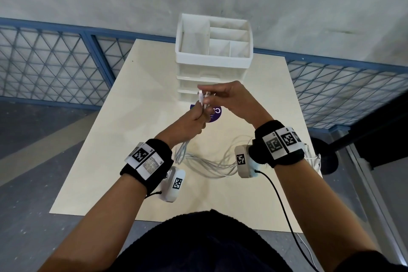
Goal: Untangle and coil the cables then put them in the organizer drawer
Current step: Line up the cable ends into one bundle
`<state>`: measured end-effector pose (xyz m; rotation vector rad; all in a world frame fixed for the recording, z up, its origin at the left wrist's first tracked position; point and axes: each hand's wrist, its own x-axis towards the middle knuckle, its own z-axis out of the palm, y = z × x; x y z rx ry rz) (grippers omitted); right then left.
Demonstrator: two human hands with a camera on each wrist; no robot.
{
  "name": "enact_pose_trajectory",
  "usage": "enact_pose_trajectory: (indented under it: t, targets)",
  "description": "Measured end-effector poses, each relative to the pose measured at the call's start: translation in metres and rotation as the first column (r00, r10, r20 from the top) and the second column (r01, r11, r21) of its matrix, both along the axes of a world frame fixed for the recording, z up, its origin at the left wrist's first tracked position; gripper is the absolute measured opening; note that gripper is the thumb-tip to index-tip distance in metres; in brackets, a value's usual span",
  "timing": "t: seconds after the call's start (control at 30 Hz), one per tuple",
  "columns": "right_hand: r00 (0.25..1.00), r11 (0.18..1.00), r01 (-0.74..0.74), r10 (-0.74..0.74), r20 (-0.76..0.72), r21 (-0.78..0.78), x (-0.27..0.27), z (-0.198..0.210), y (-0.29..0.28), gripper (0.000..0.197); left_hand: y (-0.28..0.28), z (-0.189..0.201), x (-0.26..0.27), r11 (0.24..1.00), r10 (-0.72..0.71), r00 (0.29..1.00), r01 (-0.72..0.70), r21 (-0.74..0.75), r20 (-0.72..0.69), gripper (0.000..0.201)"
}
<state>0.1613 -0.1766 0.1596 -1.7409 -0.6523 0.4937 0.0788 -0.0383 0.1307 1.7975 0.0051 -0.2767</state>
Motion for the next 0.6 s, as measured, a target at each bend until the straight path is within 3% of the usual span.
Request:
enact_pose_trajectory:
  t: [0.1,0.3,0.43,0.5,0.53,0.6]
  targets:
    - [0.982,0.991,-0.085,0.101,-0.161,0.104,0.002,0.001,-0.009,0.046,0.000,0.004,0.001,0.999,0.021,1.000,-0.021,-0.049,0.006,0.022]
    - [0.996,0.997,-0.071,0.072,-0.044,0.024,0.007,0.005,-0.007,0.035,-0.002,0.003,0.001,0.998,-0.032,0.999,0.032,-0.051,0.000,0.024]
    - [0.999,0.997,0.017,-0.014,-0.045,0.078,0.001,0.003,-0.002,0.034,-0.001,0.009,0.008,0.970,0.093,0.994,-0.077,-0.231,0.060,0.034]
    - [0.977,0.996,0.026,-0.007,-0.212,0.084,-0.009,-0.003,0.007,0.057,0.002,0.014,0.013,0.915,0.208,0.973,-0.156,-0.371,0.103,0.034]
    - [0.949,0.995,-0.032,0.060,-0.310,0.094,-0.015,-0.009,0.013,0.067,0.004,0.016,0.016,0.885,0.254,0.960,-0.181,-0.429,0.119,0.034]
    - [0.885,0.970,-0.219,0.244,-0.397,0.108,-0.027,-0.022,0.020,0.069,0.009,0.020,0.021,0.805,0.331,0.938,-0.221,-0.551,0.107,0.034]
